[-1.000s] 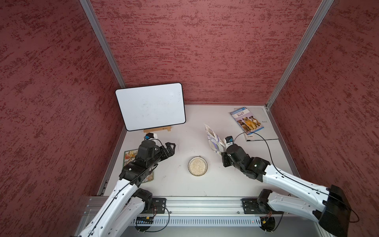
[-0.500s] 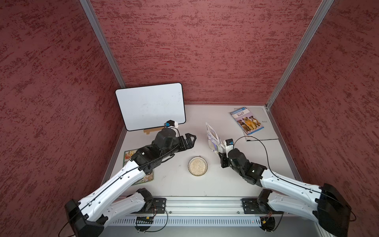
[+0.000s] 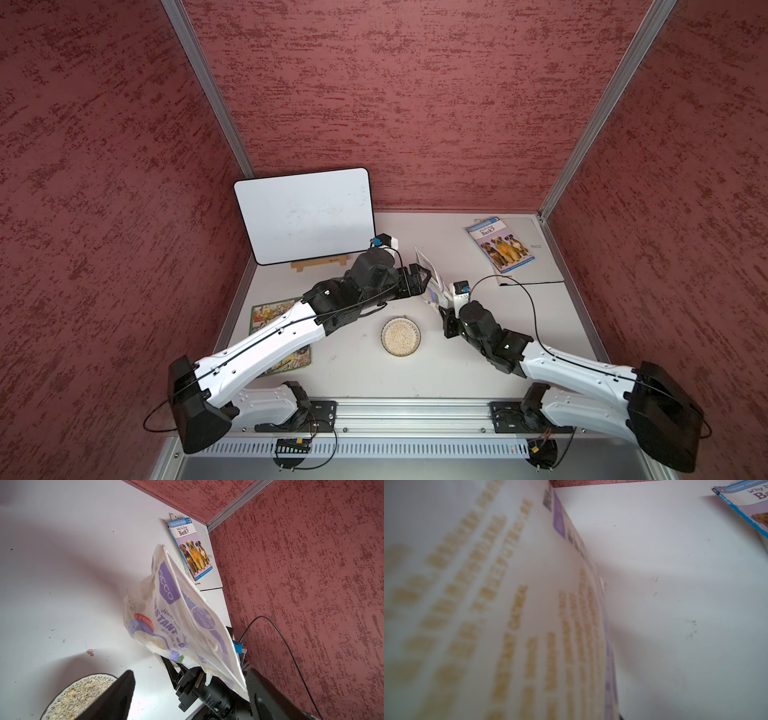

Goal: Pour the oats into the breakfast bowl
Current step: Place the oats bag at the center of the board.

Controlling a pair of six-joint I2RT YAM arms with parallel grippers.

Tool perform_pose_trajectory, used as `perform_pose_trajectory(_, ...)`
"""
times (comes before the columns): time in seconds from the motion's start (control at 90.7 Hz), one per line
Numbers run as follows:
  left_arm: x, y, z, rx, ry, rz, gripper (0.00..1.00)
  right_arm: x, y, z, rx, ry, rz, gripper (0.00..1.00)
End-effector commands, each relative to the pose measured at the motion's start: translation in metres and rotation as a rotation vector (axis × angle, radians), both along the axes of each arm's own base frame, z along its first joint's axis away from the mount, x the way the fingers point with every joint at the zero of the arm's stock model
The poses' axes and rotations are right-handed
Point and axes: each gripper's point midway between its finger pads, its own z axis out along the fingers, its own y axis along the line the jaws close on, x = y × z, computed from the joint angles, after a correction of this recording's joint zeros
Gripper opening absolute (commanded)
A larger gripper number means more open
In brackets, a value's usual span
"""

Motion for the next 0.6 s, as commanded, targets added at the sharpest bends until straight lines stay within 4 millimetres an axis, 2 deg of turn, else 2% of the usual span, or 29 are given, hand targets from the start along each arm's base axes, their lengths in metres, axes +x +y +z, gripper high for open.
perform_pose_trajectory(0.0,0.006,-0.002,0.008,-0.016,-0.008,0.022,0.81,0.016,0.006,0.035,0.096,-0.117,-0.035,0.00)
perform_pose_trajectory(0.11,0.012,0.001,0.002,-0.012,0.013,0.042,0.73,0.016,0.006,0.035,0.097,-0.119,-0.034,0.00)
perform_pose_trajectory(0.264,0.020,0.003,-0.005,-0.003,0.031,0.059,0.68,0.016,0.006,0.035,0.097,-0.119,-0.031,0.00)
perform_pose_trajectory(0.397,0.023,0.001,-0.007,-0.010,0.037,0.060,0.68,0.015,0.007,0.032,0.095,-0.115,-0.027,0.00)
perform_pose_trajectory(0.584,0.025,0.002,-0.005,-0.022,0.035,0.068,0.72,0.013,0.008,0.028,0.081,-0.112,-0.024,0.00)
